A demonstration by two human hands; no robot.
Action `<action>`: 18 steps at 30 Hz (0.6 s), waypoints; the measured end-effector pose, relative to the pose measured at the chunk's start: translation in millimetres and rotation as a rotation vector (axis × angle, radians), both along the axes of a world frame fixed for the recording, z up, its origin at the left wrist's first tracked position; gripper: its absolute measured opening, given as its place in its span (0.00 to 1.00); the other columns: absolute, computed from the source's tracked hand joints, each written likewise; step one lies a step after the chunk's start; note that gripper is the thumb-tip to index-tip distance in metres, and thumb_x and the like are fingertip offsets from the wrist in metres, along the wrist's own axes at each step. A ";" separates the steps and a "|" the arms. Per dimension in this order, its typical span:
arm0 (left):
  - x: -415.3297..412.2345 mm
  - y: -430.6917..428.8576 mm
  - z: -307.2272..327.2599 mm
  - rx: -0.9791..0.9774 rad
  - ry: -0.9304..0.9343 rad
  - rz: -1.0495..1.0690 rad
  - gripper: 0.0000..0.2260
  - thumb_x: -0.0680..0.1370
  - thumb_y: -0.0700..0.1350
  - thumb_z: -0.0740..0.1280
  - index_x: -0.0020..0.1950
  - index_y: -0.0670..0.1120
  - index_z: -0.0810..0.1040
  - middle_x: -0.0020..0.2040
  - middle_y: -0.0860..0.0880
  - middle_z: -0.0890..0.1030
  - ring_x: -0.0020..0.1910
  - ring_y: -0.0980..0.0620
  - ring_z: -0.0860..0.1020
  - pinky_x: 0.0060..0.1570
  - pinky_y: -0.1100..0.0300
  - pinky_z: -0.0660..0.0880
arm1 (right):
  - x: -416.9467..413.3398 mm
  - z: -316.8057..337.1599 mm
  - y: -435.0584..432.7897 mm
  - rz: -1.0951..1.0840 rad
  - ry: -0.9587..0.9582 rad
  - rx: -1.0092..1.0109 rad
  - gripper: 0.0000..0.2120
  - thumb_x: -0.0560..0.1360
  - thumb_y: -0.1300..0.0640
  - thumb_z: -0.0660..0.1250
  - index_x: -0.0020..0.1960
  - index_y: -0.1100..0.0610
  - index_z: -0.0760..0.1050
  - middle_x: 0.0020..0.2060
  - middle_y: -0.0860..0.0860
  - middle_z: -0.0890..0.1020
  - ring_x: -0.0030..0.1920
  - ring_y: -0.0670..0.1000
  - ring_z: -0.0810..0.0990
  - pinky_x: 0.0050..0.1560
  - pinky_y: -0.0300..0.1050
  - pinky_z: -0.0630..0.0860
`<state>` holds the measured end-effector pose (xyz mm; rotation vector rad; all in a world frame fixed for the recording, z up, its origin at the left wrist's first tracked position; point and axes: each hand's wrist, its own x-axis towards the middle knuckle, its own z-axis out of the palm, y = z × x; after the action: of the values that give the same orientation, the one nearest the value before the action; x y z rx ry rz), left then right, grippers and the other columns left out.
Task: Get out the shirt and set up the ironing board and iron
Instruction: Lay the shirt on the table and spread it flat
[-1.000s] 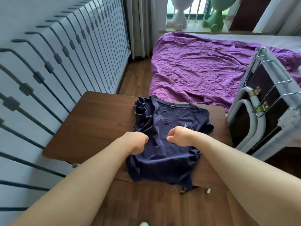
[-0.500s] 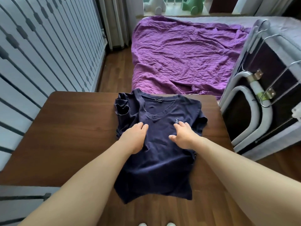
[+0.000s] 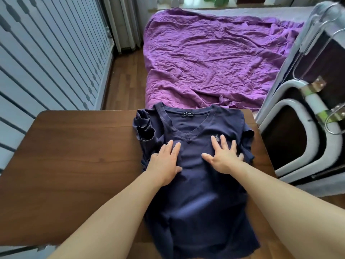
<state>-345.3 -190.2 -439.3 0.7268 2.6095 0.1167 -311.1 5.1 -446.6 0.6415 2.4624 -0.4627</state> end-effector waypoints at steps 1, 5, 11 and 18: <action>-0.7 6.3 1.1 0.011 -0.009 0.011 0.35 0.79 0.54 0.60 0.77 0.49 0.41 0.78 0.46 0.42 0.76 0.46 0.49 0.68 0.49 0.61 | -2.2 0.2 12.1 0.012 -0.006 0.013 0.37 0.76 0.33 0.54 0.76 0.41 0.38 0.76 0.44 0.36 0.77 0.57 0.36 0.73 0.64 0.45; -7.0 13.8 -0.5 0.002 -0.021 0.068 0.37 0.78 0.55 0.60 0.77 0.48 0.40 0.78 0.46 0.39 0.76 0.46 0.47 0.70 0.48 0.59 | -10.8 1.2 37.0 0.043 -0.017 0.065 0.36 0.77 0.35 0.53 0.76 0.41 0.37 0.77 0.45 0.36 0.77 0.56 0.36 0.74 0.61 0.44; -13.5 -9.9 -4.7 -0.130 -0.024 0.185 0.39 0.77 0.62 0.58 0.77 0.46 0.40 0.77 0.46 0.39 0.76 0.44 0.40 0.71 0.48 0.55 | -8.5 -6.3 22.4 0.125 0.026 0.075 0.28 0.82 0.44 0.46 0.76 0.41 0.36 0.76 0.44 0.35 0.76 0.55 0.34 0.74 0.60 0.41; -13.2 -26.3 4.5 -0.247 -0.001 0.197 0.37 0.77 0.61 0.58 0.77 0.49 0.42 0.78 0.44 0.43 0.76 0.41 0.41 0.74 0.46 0.46 | -7.7 4.4 13.4 0.185 0.050 0.151 0.27 0.82 0.49 0.47 0.77 0.44 0.39 0.77 0.47 0.38 0.77 0.57 0.36 0.74 0.60 0.42</action>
<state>-358.5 -216.5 -434.8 0.3834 2.6267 -0.1453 -318.8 18.5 -442.3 0.4603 2.5921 -0.2245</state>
